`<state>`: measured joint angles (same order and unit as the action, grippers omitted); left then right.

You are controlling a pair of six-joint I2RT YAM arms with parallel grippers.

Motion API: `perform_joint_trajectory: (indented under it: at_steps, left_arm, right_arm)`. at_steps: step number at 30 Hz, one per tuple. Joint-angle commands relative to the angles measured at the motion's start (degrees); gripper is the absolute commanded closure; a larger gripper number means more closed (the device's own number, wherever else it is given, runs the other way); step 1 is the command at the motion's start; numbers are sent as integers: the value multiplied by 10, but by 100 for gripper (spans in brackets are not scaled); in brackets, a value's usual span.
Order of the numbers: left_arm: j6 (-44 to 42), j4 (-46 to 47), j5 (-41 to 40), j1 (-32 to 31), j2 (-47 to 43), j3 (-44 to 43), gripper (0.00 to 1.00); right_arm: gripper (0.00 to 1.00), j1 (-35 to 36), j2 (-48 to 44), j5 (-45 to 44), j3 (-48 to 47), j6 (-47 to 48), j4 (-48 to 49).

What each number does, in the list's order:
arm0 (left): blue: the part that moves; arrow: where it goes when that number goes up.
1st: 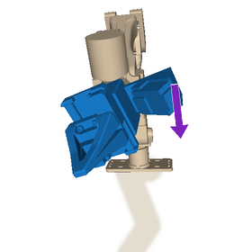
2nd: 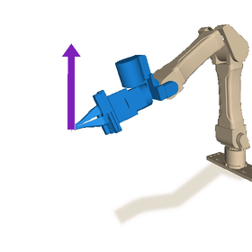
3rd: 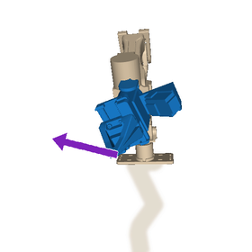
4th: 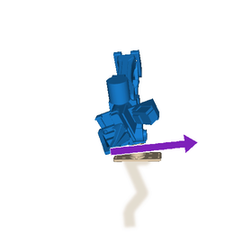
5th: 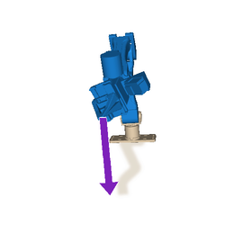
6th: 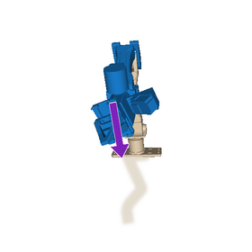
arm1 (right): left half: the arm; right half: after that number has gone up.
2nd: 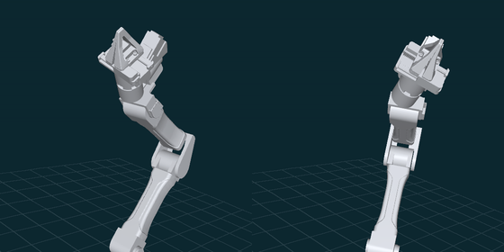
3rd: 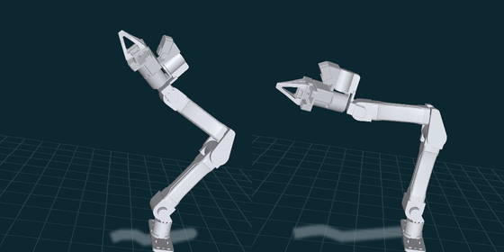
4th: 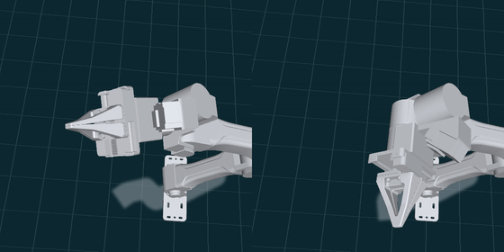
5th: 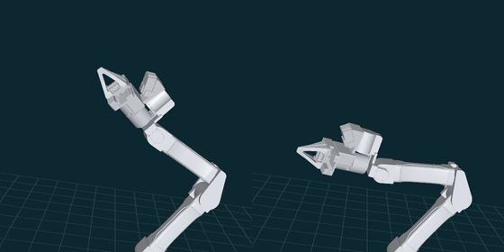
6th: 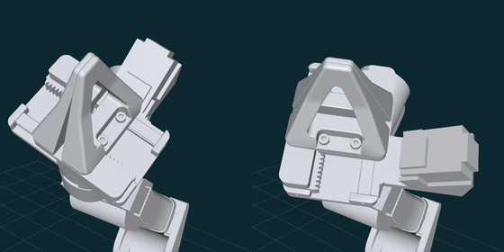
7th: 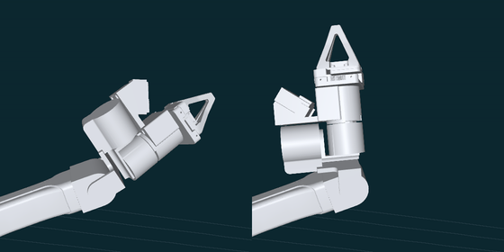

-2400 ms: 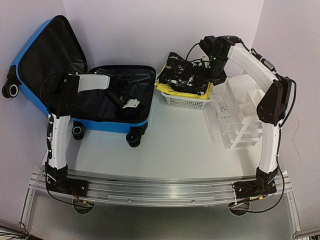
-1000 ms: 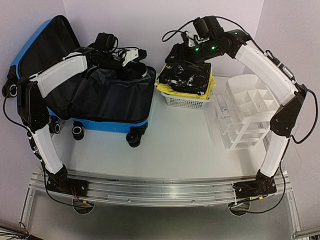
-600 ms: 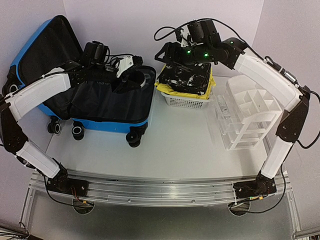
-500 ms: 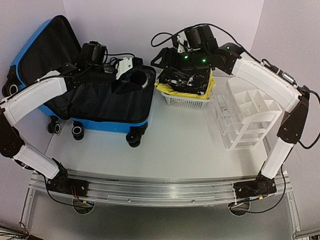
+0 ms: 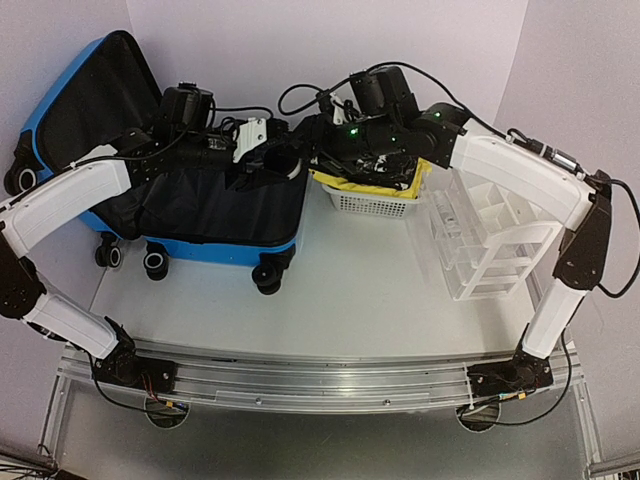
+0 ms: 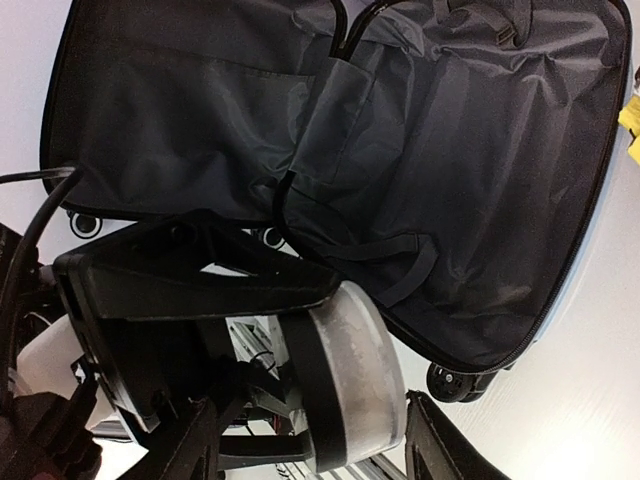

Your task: Open, take out, and arrange the luggage

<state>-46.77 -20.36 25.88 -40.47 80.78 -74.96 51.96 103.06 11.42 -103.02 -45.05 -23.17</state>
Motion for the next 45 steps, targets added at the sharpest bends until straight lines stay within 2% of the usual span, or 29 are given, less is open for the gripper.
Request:
perform_joint_trajectory:
  at_steps: [1,7,9,11,12,15,16,18,21,25,28,33,45]
  left_arm:
    - [-16,26,17,-3,-30,6,70]
    - [-26,31,23,-3,-33,13,70]
    - [-21,39,22,-3,-33,14,70]
    - [-21,40,21,-3,-33,14,65]
    - [-20,39,20,-3,-33,14,53]
    - [-12,42,12,-3,-38,22,16]
    - [-8,44,7,-3,-40,25,7]
    - [-1,50,-3,-3,-43,31,1]
    - [12,62,-20,-3,-49,41,0]
    - [19,69,-34,-3,-59,55,0]
    - [20,66,-36,-3,-67,65,0]
    - [19,63,-36,-3,-75,77,0]
    - [13,54,-34,-3,-81,85,0]
  right_arm:
    - [52,1,21,8,-9,-9,29]
    - [70,0,49,25,-31,-11,29]
    - [82,1,55,30,-33,-15,29]
    - [93,1,53,26,-30,-16,29]
    - [99,1,48,19,-25,-14,29]
    - [100,-2,8,-23,11,-7,25]
    - [100,-7,-9,-39,27,-6,21]
    - [100,-21,-48,-80,57,-4,-7]
    - [100,-37,-113,-204,73,32,-117]
    - [100,-46,-146,-362,23,98,-320]
    - [100,-59,-151,-448,-7,136,-426]
    - [100,-93,-146,-472,-4,170,-504]
    - [100,-125,-65,-478,-17,298,-523]
